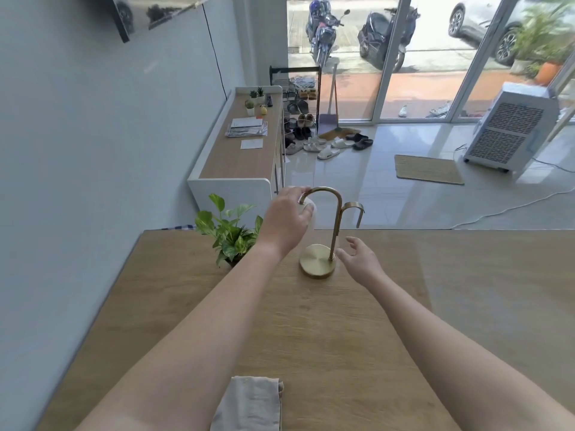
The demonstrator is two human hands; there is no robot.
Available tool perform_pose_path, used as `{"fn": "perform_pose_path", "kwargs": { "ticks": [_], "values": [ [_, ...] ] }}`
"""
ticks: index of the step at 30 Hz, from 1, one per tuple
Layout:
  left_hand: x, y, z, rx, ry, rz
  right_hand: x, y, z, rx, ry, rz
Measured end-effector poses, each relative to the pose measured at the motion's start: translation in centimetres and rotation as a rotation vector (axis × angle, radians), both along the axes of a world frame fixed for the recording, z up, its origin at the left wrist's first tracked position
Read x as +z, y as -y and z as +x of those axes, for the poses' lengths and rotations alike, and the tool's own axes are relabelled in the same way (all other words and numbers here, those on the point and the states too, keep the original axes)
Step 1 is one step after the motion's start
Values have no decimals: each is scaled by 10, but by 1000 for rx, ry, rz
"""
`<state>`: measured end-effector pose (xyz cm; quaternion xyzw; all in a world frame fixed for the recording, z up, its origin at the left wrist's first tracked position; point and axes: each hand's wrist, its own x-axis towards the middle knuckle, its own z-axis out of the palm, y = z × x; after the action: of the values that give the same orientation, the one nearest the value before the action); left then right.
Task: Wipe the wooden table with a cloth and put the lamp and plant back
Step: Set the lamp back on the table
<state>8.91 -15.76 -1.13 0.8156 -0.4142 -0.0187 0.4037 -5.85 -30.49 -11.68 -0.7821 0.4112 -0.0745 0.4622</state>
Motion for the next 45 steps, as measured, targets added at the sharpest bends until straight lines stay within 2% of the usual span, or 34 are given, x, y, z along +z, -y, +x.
{"fn": "perform_pose_path", "kwargs": {
  "ticks": [8, 21, 45],
  "values": [
    [-5, 19, 14, 17, 97, -27, -24, 19, 31, 45, -62, -5],
    [5, 20, 26, -19, 116, -46, -32, 15, 46, 34, -9, -178],
    [8, -103, -62, -160, 88, -42, -23, -98, -78, 131, -26, -250]
  ]
}}
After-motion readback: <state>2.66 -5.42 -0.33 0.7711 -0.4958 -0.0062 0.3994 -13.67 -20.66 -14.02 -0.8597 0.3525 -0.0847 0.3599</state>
